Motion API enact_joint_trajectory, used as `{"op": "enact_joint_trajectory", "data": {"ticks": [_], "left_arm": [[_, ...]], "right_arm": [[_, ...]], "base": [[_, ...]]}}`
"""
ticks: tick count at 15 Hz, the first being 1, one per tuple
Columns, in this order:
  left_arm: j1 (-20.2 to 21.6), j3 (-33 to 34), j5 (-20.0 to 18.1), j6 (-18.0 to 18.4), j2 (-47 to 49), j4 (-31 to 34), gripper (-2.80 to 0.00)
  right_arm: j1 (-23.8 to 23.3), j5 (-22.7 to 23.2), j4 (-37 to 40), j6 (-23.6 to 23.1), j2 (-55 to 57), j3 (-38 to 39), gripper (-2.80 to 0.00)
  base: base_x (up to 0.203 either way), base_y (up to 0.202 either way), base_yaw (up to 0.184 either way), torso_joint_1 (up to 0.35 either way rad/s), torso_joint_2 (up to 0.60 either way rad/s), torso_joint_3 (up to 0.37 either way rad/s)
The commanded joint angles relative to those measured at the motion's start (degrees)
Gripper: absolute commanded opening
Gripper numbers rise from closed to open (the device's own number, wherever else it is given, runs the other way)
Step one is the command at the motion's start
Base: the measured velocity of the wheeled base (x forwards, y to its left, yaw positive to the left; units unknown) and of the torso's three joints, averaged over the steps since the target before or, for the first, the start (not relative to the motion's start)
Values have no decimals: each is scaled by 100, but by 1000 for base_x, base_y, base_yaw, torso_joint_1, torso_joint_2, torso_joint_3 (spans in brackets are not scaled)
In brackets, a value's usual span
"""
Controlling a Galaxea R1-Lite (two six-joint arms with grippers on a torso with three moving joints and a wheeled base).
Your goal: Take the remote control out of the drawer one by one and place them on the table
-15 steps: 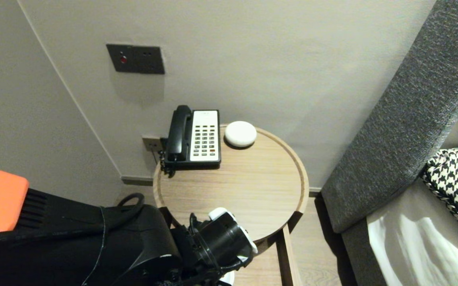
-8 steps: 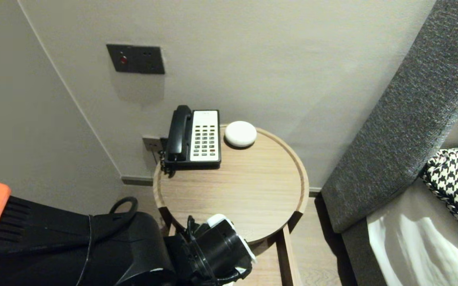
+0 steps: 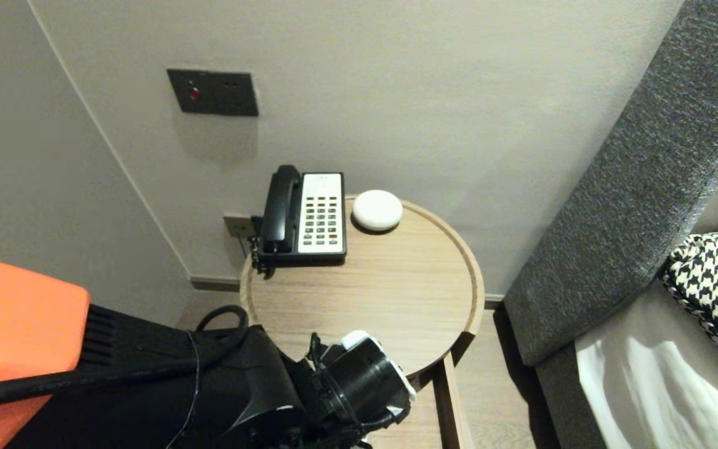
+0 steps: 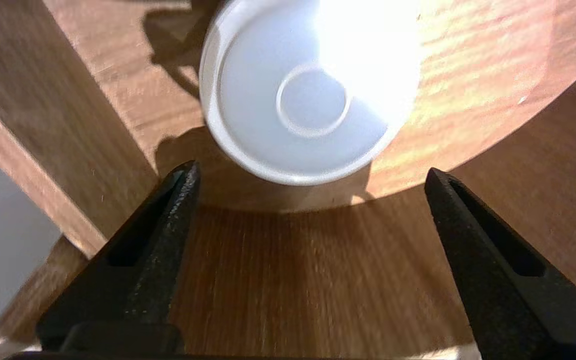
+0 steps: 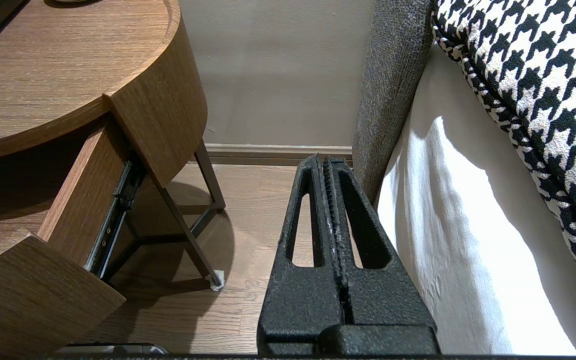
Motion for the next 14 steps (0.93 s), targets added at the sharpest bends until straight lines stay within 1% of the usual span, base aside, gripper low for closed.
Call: {"op": "enact_joint_trajectory", "data": {"ticks": [1, 3, 8, 14], "left_arm": [[1, -74, 14, -18, 94, 7, 0], [36, -77, 132, -18, 132, 7, 0], [124, -118, 141, -1, 315, -177, 0], [133, -358, 141, 43, 457, -177, 0]], "right_arm": [[1, 1, -5, 5, 8, 229, -280], [1, 1, -5, 5, 8, 229, -280], [1, 1, -5, 5, 8, 229, -280], [1, 1, -5, 5, 8, 229, -280]], "base": [[0, 0, 0, 0, 0, 0], [0, 0, 0, 0, 0, 0], [0, 0, 0, 0, 0, 0], [0, 0, 0, 0, 0, 0]]}}
